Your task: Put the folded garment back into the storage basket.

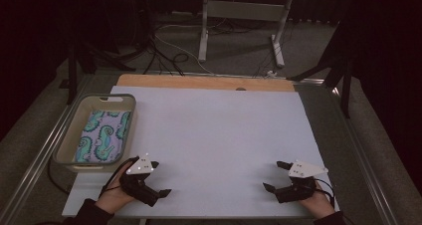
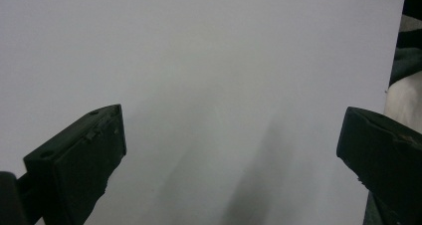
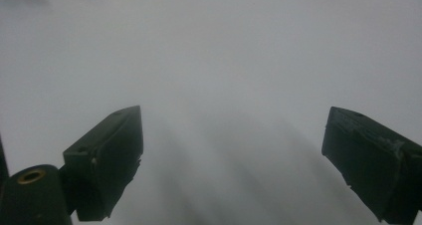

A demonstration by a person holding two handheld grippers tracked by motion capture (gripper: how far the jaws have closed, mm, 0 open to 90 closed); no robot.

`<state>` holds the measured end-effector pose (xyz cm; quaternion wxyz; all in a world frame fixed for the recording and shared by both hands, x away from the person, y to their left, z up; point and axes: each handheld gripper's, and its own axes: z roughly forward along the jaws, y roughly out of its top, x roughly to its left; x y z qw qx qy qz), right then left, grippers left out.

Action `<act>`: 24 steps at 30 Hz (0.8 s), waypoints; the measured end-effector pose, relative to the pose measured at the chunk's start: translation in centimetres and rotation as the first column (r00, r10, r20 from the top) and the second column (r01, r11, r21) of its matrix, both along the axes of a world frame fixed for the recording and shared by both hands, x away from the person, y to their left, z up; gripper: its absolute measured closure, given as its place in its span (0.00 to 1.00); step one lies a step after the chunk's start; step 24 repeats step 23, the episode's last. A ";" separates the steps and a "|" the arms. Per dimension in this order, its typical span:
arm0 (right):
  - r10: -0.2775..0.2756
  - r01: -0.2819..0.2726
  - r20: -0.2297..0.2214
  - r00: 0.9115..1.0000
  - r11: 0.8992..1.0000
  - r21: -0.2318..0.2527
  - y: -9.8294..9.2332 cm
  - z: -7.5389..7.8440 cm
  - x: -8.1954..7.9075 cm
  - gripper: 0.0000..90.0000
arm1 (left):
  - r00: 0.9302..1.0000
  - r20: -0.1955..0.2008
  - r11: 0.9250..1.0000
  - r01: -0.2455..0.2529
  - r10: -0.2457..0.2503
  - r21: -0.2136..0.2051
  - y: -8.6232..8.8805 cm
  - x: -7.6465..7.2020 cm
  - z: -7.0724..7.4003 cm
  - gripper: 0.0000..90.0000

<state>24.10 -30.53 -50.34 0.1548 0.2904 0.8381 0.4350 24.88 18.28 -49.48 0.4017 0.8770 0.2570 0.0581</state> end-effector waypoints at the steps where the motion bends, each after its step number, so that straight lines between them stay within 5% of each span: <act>1: 0.000 0.000 0.000 1.000 1.000 0.000 0.0 0.0 0.0 0.10 | 1.000 0.000 1.000 0.000 0.000 0.000 0.0 0.0 0.0 0.00; 24: 0.015 -0.016 -0.010 1.000 0.999 -0.029 0.8 -0.5 0.5 0.10 | 1.000 0.004 1.000 0.001 -0.001 0.004 0.0 -0.1 -0.3 0.00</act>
